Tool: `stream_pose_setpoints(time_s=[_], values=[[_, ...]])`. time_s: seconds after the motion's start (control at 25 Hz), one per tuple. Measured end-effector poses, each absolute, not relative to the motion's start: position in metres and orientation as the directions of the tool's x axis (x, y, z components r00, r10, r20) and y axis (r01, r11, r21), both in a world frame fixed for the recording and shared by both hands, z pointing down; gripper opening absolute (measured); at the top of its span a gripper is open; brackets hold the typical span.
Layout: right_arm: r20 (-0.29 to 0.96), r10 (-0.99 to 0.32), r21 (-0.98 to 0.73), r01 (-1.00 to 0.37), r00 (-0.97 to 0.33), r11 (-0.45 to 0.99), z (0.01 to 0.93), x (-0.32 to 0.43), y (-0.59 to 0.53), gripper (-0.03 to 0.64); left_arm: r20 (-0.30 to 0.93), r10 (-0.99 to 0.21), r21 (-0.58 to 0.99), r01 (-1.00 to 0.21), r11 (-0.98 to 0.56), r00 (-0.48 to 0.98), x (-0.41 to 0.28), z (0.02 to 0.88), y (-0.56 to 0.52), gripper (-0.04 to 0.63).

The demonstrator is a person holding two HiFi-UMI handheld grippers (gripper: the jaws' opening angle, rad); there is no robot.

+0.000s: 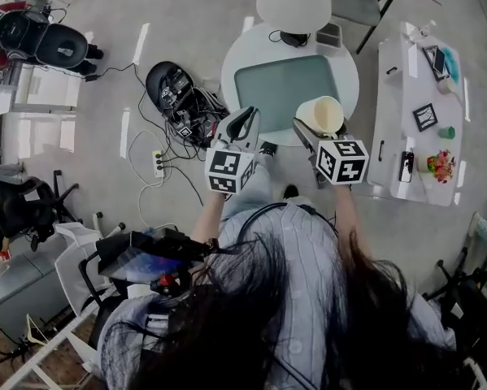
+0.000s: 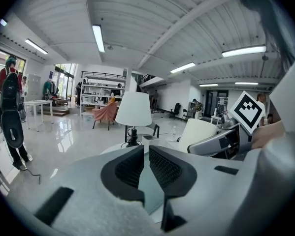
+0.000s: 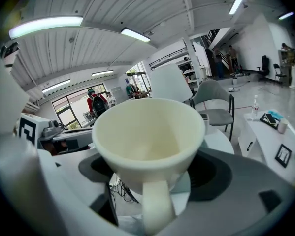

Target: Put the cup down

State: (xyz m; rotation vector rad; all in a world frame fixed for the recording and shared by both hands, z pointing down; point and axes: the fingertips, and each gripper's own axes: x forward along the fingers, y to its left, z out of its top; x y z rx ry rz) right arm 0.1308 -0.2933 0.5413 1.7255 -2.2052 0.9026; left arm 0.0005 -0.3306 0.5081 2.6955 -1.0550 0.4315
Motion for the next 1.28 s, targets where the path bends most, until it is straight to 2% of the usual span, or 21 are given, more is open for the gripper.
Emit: stream_pose_setpoints(time_s=[0.4, 0.88, 1.28], values=[[0.569, -0.797, -0.287, -0.957, -0.201, 0.037, 0.594, 0.152, -0.358, 0.413, 0.432, -0.518, 0.143, -0.623, -0.769, 0.738, 0.002, 0.550, -0.381, 0.023], [0.683, -0.720, -0.190, -0.982, -0.119, -0.018, 0.671, 0.178, -0.410, 0.413, 0.492, -0.426, 0.181, -0.568, -0.803, 0.759, -0.001, 0.581, -0.408, 0.023], [0.738, -0.671, -0.151, -0.987, -0.074, -0.057, 0.709, 0.195, -0.438, 0.413, 0.506, -0.423, 0.183, -0.573, -0.799, 0.752, -0.008, 0.588, -0.430, 0.023]])
